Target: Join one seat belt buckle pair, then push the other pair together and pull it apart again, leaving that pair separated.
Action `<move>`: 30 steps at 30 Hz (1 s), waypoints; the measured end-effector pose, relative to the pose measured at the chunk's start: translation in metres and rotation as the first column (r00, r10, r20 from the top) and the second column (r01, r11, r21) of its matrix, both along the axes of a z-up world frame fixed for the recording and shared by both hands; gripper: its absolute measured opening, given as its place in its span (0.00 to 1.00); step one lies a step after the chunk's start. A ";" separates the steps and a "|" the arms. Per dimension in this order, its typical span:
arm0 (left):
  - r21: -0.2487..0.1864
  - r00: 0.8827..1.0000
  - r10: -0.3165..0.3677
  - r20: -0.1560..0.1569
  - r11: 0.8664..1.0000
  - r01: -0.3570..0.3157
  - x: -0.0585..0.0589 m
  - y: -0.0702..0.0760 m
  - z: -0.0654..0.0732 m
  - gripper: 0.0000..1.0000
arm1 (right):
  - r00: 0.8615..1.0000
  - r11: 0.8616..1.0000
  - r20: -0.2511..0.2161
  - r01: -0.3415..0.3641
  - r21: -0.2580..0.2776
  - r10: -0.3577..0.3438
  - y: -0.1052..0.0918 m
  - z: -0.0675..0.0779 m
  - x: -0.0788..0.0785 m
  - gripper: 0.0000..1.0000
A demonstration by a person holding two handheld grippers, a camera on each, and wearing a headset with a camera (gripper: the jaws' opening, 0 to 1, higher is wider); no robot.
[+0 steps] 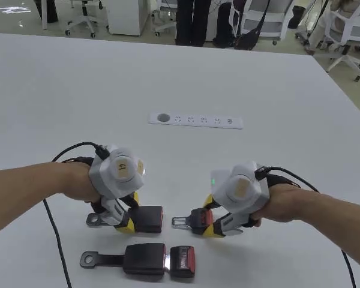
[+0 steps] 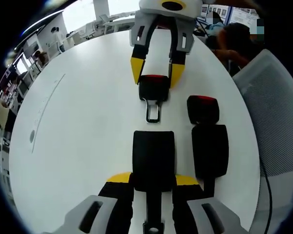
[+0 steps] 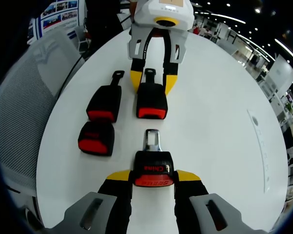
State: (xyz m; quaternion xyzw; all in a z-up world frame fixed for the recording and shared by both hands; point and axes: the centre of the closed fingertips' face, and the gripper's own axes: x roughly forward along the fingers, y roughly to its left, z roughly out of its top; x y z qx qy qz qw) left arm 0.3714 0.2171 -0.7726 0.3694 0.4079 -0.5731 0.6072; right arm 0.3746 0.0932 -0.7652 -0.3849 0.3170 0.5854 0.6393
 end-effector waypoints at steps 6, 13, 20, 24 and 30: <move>0.008 1.000 -0.001 -0.003 1.000 0.001 0.002 0.001 -0.003 0.31 | 1.000 1.000 0.001 0.000 0.006 0.000 0.007 0.000 0.001 0.29; 0.004 1.000 0.000 0.002 1.000 0.000 0.004 0.003 -0.005 0.31 | 1.000 1.000 -0.002 0.002 0.015 -0.002 0.016 0.000 -0.001 0.29; 0.008 1.000 -0.003 0.001 1.000 0.003 0.003 0.003 -0.007 0.31 | 1.000 1.000 -0.007 0.007 0.022 -0.007 0.019 -0.001 0.000 0.29; 0.005 1.000 -0.003 -0.002 1.000 0.003 0.003 0.002 -0.007 0.31 | 1.000 1.000 -0.007 0.001 0.024 -0.001 0.023 -0.002 0.000 0.29; 0.004 1.000 -0.004 -0.003 1.000 0.004 0.001 0.000 -0.008 0.31 | 1.000 1.000 -0.008 -0.002 0.028 0.002 0.029 -0.003 -0.002 0.29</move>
